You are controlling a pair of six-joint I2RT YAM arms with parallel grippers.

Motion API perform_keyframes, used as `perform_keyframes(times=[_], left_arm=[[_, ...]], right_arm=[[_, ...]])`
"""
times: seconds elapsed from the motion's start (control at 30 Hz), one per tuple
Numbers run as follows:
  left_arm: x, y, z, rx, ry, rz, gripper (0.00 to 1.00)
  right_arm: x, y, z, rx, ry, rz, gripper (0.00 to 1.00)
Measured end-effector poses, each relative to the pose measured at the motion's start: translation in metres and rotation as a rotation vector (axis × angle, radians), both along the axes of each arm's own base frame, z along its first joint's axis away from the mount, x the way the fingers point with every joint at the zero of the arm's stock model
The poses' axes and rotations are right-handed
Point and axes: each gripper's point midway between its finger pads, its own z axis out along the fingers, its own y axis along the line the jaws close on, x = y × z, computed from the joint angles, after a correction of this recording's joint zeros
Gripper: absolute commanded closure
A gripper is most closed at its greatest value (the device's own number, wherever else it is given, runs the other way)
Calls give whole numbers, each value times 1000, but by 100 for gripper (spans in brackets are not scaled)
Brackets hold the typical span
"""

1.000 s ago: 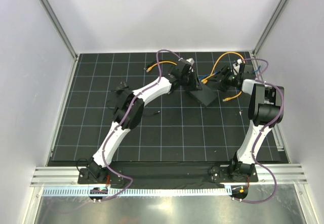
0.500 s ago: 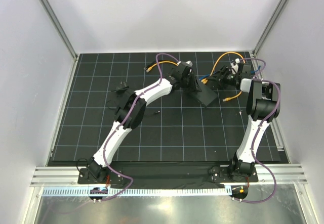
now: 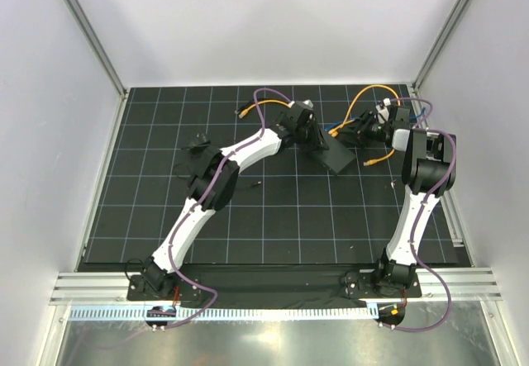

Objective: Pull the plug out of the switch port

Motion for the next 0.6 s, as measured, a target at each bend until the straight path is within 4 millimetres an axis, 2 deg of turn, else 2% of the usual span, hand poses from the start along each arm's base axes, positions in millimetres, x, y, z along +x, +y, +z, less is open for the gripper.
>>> perform_keyframes(times=[0.17,0.3,0.6], left_arm=[[0,0,0,0,0,0,72],[0,0,0,0,1,0,72],[0,0,0,0,1,0,73]], right_arm=[[0,2,-1,11,-2,10,57],[-1,3,-9,22,11,16,57],[1,10,-7,33,-4,40,54]])
